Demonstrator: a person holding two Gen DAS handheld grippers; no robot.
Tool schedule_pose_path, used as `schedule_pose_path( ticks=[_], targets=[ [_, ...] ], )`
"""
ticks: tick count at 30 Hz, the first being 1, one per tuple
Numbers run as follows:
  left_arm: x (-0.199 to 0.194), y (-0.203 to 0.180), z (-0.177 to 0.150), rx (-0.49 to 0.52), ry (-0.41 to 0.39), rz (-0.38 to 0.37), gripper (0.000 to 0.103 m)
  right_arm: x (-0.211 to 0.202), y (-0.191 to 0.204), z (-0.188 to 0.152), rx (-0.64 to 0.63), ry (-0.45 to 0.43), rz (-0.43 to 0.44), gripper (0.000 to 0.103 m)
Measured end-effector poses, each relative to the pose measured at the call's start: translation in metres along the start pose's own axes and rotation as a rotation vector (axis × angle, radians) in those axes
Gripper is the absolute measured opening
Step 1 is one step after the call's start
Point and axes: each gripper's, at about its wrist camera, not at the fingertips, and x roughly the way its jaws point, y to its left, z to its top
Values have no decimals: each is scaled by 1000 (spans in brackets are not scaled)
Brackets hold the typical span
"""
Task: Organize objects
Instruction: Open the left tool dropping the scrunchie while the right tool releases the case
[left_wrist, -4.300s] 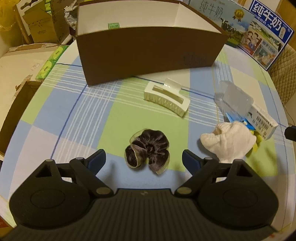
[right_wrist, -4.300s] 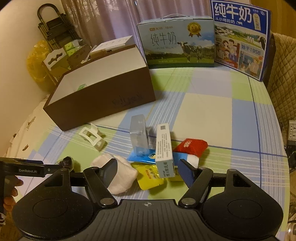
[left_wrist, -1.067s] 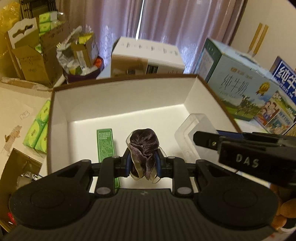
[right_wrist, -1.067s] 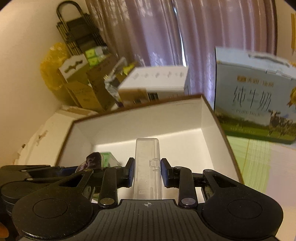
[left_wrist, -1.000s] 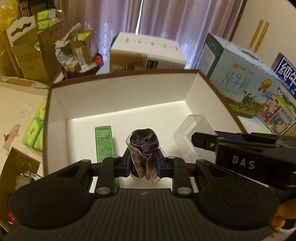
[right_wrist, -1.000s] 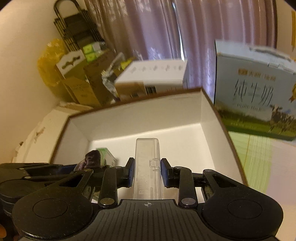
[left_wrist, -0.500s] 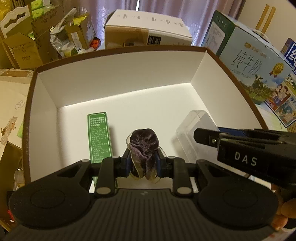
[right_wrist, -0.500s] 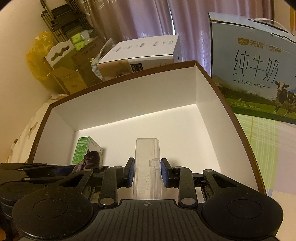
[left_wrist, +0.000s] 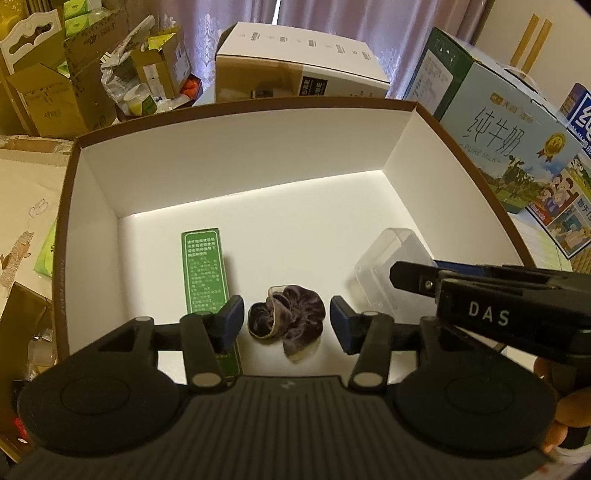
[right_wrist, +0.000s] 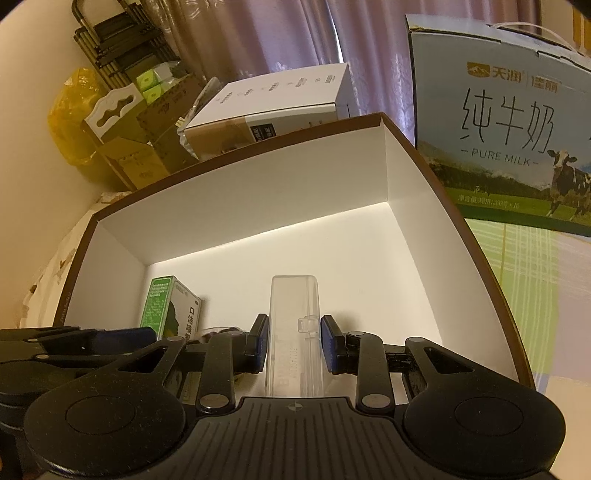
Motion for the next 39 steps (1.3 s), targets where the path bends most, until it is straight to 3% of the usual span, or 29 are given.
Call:
schedule_pose_path(
  ticks=[7,9,12,24,37,39],
  targets=[
    [-4,0,-1,6,-10,18,63,-3,1,1,7,-15,14,32],
    [-8,-1,-2,9,-16,19,71,-6,1,2,10,-21,19,49],
    [-16,-1,-4,16,-39,23,81,-16,1,2,-4,-43,18,59],
    [-53,-1,-17,32,-85,37,88,-72,-1,-15,-34,-109,26,68],
    [-101,-3,-45,15,-139,52,93,-129,-2,-51,-8,-161,43,70],
    [-109,-5,-51,18,-145,59,98,-137,-1,-57,-3,-164,45,70]
  ],
)
